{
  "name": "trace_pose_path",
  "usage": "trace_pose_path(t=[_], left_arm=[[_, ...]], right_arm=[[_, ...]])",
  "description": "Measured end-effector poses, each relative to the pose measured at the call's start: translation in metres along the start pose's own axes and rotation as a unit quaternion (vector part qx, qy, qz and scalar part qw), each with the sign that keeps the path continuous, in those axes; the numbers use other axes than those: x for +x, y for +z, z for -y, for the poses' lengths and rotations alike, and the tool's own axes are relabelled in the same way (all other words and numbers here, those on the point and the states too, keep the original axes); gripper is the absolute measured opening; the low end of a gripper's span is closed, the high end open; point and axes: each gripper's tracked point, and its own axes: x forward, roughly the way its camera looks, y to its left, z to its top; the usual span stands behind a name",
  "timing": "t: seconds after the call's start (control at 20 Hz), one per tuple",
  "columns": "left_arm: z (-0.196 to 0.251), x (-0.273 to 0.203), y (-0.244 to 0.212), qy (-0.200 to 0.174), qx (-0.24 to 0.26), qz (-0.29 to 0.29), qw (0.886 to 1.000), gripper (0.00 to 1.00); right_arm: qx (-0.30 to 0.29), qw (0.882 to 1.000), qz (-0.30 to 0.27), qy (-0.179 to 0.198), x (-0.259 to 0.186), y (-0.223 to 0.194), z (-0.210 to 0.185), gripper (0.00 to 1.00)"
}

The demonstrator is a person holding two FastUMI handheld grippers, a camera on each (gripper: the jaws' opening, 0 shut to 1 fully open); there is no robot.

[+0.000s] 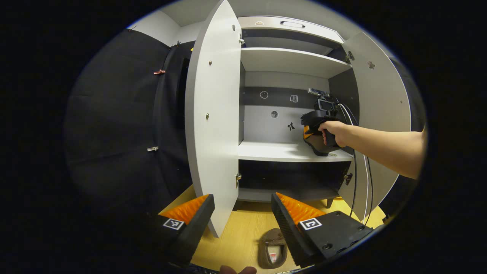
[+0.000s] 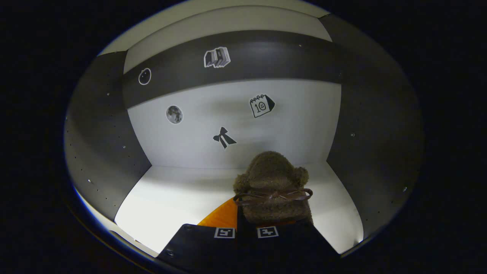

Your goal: Grab one shoe with the right hand and put it into the shoe cabinet, grab the other shoe with the left hand and put it into the shoe cabinet; then close the right door with the right hand and the left door with the left hand.

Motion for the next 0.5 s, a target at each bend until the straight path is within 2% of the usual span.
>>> trace_pose_path(t=[0.05,0.25,0.45,0.5], left_arm=[[0.000,0.000,-0.002,0.001,-0.002,-0.002,1.000,0.94],[0.003,0.004,-0.001,-0.001,0.000,-0.004,1.000,0.94],[0.011,0.007,0.003,-0.016,0.002,0.002,1.000,0.94],[0.013,0.009,0.003,-0.019,0.002,0.002,1.000,0.95]], right_arm=[[0.001,1.000,-0.004,0.000,0.010,-0.004,0.000,0.07],[0.011,1.000,-0.016,-0.008,0.001,-0.006,0.002,0.12],[0.031,0.999,-0.014,0.009,-0.013,-0.002,-0.003,0.25],[0.038,0.999,-0.014,0.015,-0.020,0.000,-0.004,0.33]])
